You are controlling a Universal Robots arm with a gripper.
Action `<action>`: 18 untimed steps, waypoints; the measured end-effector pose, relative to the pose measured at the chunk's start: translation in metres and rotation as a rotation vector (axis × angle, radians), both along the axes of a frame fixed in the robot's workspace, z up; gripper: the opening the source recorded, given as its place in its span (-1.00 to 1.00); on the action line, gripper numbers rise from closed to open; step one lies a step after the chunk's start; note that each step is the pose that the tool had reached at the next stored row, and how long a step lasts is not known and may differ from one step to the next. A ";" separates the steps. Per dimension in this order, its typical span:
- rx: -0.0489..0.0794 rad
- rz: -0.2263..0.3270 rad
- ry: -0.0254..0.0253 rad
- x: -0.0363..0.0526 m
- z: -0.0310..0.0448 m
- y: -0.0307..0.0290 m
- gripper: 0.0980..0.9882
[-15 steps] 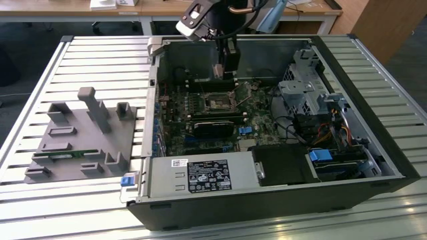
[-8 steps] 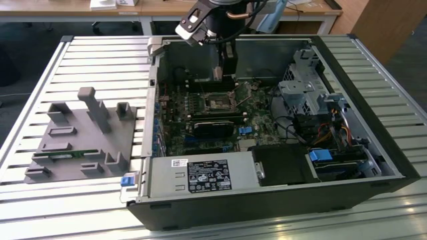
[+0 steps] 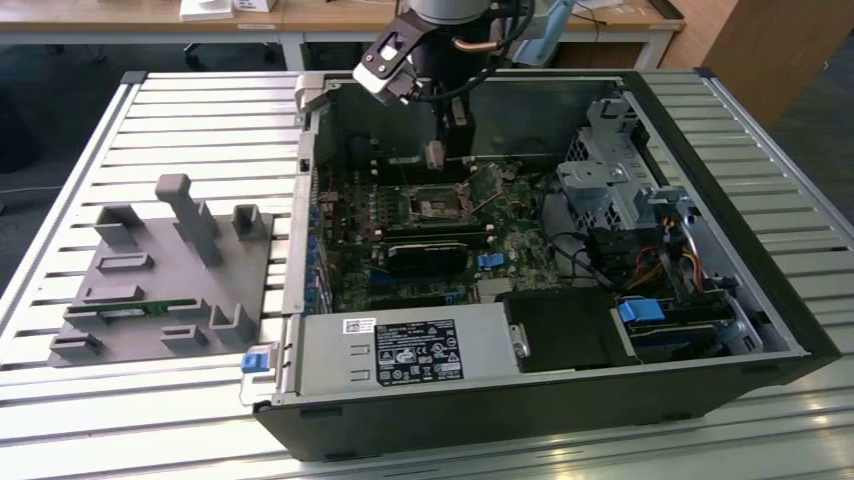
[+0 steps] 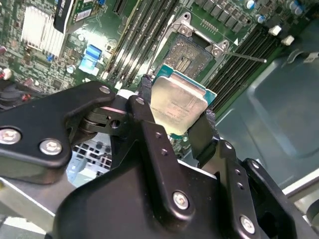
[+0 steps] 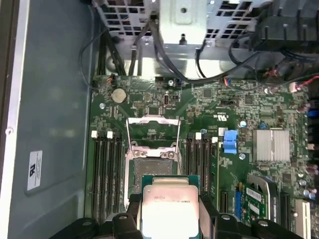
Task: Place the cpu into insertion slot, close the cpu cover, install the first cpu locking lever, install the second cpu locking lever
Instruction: 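Place the cpu into insertion slot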
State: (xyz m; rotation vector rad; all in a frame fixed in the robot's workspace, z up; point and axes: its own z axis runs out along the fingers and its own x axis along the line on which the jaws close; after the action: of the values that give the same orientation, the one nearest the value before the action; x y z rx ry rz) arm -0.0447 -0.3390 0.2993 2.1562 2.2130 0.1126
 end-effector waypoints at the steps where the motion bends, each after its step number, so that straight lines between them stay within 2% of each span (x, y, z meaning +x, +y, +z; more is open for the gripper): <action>1: 0.000 0.016 0.0000 0.0000 -0.0009 0.0000 0.00; 5: 0.000 0.026 0.0000 0.0000 -0.0040 0.0001 0.00; 18: -0.004 0.026 0.0001 0.0000 -0.0076 0.0001 0.00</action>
State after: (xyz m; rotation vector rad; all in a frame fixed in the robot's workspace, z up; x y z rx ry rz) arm -0.0447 -0.3389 0.2918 2.1256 2.2404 0.1093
